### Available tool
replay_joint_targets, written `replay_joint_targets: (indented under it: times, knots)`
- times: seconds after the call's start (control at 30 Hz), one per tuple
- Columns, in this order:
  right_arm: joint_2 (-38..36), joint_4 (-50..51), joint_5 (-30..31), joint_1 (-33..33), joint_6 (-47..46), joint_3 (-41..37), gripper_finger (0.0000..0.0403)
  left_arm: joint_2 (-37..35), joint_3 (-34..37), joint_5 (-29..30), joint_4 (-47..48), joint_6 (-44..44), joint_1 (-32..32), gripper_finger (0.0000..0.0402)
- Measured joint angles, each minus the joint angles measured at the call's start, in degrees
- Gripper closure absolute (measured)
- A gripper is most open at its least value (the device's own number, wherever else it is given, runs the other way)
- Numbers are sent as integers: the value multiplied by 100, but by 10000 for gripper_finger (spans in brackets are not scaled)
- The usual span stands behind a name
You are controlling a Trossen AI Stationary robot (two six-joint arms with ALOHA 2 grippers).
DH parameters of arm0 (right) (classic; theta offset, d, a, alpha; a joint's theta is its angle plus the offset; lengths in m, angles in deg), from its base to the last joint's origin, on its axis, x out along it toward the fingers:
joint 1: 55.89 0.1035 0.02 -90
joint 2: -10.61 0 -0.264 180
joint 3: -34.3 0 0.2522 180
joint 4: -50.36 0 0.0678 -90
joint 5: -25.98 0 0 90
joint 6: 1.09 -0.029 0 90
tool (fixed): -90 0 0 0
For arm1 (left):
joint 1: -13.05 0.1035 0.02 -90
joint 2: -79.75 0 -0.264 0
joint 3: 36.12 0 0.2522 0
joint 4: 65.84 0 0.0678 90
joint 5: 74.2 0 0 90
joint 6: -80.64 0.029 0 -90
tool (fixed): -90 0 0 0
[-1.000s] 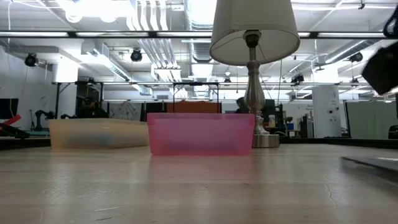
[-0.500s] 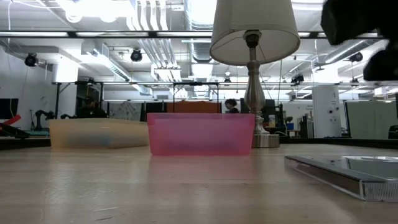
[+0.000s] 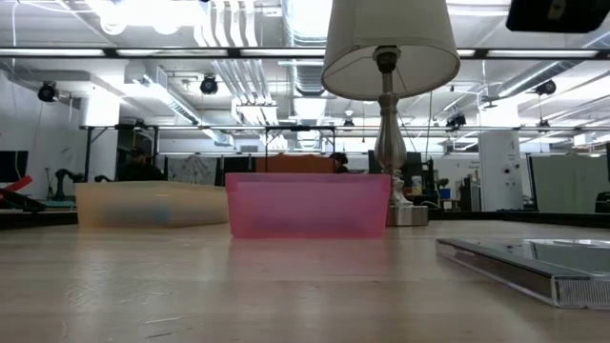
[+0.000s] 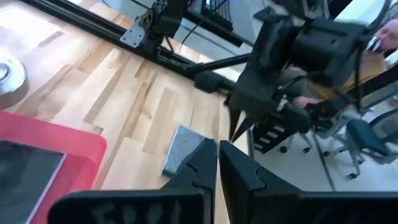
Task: Pick & place jewel cases by type
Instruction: Put the black cd case into the pink bin
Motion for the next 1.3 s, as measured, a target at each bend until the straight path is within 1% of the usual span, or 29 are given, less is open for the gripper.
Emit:
replay_joint_targets:
  times: [0.13, 0.3, 0.47, 0.6, 0.8, 0.9, 1.03, 1.13, 1.3]
  knots:
    - [0, -17, 68, 1, 48, 39, 395, -2, 33, 0, 218, 53, -20, 402]
    - [0, -4, 87, 3, -201, 10, 394, -4, 322, 1, 315, -58, -227, 402]
    - [0, -1, 84, 69, -433, 6, 394, -2, 740, -6, 310, 87, -489, 402]
    - [0, 1, -3, 102, -605, 6, 394, 29, 1016, 2, 227, 206, -516, 402]
    - [4, 106, -31, 121, -899, -63, 394, 329, 1127, 0, 8, 266, -516, 402]
    - [4, 214, -66, 196, -1312, -170, 394, 581, 1088, -3, -64, 274, -516, 402]
    - [9, 425, -200, 374, -2080, -358, 394, 909, 1079, -125, -331, 279, -538, 402]
    - [9, 418, -209, 585, -2579, -504, 394, 1133, 1078, -455, -382, 297, -538, 402]
    - [9, 454, -231, 894, -3811, -902, 395, 1396, 1078, -529, -449, 454, -557, 402]
